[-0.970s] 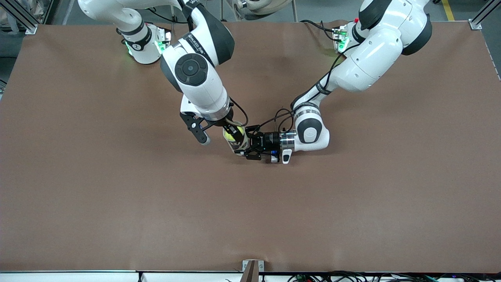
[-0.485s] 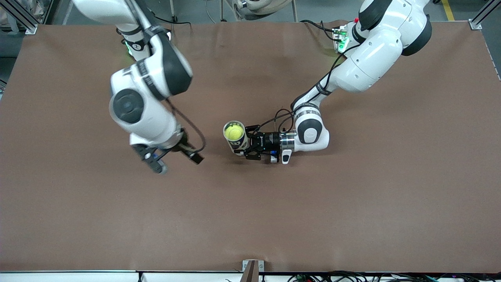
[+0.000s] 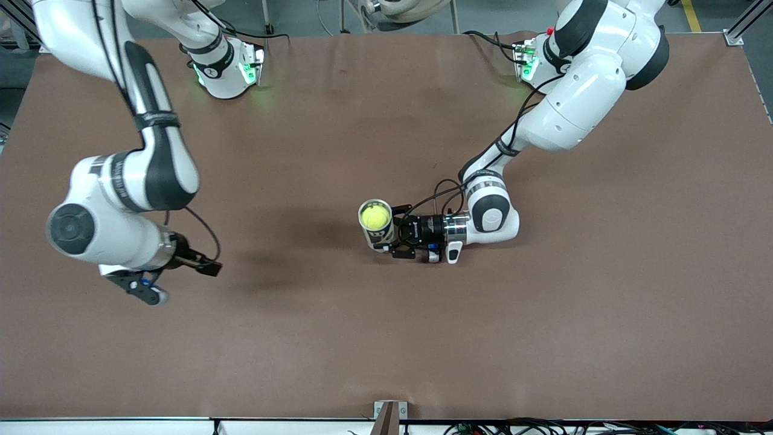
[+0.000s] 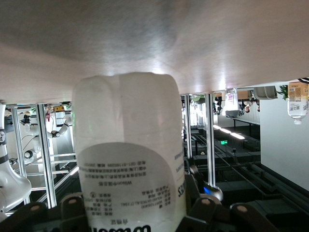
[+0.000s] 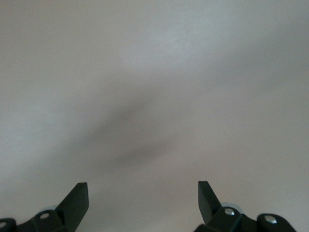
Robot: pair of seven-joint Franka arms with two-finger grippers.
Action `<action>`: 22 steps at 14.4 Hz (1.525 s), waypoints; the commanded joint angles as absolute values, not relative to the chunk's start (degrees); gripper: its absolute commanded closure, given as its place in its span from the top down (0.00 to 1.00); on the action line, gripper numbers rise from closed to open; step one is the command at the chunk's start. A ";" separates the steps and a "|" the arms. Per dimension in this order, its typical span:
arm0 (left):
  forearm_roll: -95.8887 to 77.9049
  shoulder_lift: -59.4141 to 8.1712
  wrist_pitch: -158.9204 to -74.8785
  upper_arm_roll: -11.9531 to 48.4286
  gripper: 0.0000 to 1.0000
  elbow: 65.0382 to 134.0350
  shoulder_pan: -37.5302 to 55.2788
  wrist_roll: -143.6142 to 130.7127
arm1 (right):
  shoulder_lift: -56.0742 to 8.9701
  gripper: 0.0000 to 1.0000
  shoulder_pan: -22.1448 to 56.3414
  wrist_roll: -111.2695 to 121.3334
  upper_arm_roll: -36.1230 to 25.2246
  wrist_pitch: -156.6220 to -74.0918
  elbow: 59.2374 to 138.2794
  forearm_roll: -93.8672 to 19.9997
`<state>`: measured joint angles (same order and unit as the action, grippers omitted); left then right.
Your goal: Insert tennis ball vertically with right arm
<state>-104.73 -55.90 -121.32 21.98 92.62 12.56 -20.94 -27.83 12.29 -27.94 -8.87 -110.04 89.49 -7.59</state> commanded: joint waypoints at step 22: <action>-104.77 -57.31 -119.97 21.45 1.00 89.91 12.48 -20.13 | -25.75 1.00 2.73 -6.70 -7.82 -112.41 92.81 -6.33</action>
